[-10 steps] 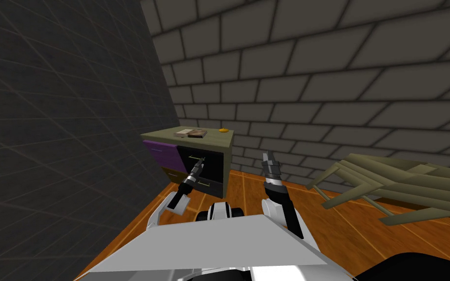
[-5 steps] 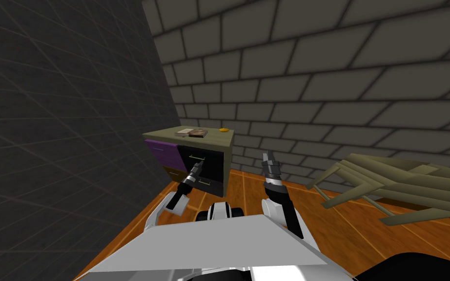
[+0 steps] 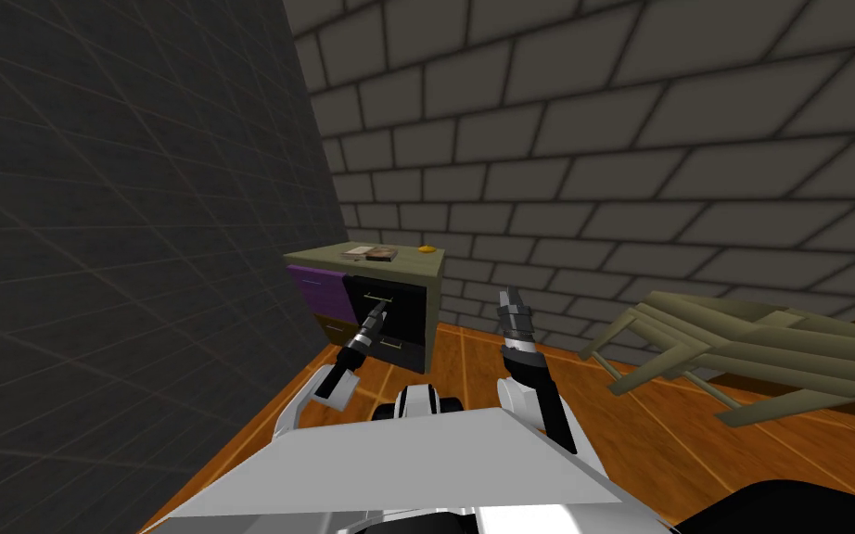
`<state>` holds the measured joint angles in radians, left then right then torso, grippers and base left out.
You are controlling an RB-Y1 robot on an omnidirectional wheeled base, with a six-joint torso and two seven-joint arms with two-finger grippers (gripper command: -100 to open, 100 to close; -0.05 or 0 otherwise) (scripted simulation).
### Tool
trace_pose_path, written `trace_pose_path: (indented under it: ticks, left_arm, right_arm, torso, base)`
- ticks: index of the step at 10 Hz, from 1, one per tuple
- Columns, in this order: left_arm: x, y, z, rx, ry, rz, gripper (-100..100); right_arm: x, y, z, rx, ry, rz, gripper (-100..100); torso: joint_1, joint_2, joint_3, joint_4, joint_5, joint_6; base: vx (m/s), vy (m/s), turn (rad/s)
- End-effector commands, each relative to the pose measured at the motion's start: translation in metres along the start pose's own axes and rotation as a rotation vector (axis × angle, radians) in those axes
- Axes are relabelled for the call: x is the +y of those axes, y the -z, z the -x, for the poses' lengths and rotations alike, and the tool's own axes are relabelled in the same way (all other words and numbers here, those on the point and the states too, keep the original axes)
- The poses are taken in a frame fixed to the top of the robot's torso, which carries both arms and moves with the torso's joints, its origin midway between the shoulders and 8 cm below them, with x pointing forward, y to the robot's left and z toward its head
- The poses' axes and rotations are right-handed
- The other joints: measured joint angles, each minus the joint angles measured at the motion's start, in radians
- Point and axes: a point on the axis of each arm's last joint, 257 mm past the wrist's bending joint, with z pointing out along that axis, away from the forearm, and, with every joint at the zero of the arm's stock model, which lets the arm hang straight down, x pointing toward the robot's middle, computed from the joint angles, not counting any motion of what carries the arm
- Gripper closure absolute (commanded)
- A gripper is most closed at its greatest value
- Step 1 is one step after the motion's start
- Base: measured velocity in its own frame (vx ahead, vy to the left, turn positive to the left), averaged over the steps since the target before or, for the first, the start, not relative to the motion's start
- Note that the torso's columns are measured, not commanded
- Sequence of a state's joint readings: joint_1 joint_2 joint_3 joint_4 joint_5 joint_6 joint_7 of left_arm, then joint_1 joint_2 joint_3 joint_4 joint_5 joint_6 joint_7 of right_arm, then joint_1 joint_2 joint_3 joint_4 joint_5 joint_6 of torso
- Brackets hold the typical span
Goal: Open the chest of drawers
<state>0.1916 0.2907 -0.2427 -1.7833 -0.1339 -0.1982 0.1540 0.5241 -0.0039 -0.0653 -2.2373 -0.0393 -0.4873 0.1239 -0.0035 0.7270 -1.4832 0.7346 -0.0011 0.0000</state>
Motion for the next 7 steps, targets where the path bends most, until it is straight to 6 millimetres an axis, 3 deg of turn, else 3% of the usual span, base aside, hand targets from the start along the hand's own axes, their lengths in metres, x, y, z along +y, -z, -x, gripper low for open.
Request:
trace_pose_path:
  ticks: [1,2,3,4,7]
  left_arm:
    - [-0.007,-0.002,0.003,-0.002,0.000,0.002,-100]
    - [-0.004,-0.001,0.001,-0.001,0.000,-0.001,-100]
    - [-0.004,-0.002,0.001,-0.001,0.000,0.000,100]
    - [-0.007,0.008,-0.022,0.014,0.000,0.002,100]
    - [-0.015,0.021,-0.053,0.029,0.001,0.001,100]
  right_arm:
    - [0.000,0.000,0.000,0.000,0.000,0.000,0]
    - [0.000,0.000,0.000,0.000,0.000,0.000,0]
    - [0.000,0.000,0.000,0.000,0.000,0.000,0]
    - [0.000,0.000,0.000,0.000,0.000,0.000,0]
    - [0.000,0.000,0.000,0.000,0.000,0.000,0]
  torso:
    - [0.003,0.009,0.006,0.003,0.001,0.000]
    - [0.004,0.011,0.008,0.004,0.001,0.000]
    - [0.005,0.014,0.009,0.004,0.001,0.000]
    - [0.005,0.015,0.010,0.005,0.001,0.000]
    - [0.006,0.012,0.008,0.004,0.002,0.000]
  base:
    - [0.087,-0.024,-0.014]
    - [0.059,-0.015,-0.002]
    - [0.013,-0.003,0.001]
    - [-0.007,0.076,0.053]
    - [-0.031,0.122,0.040]
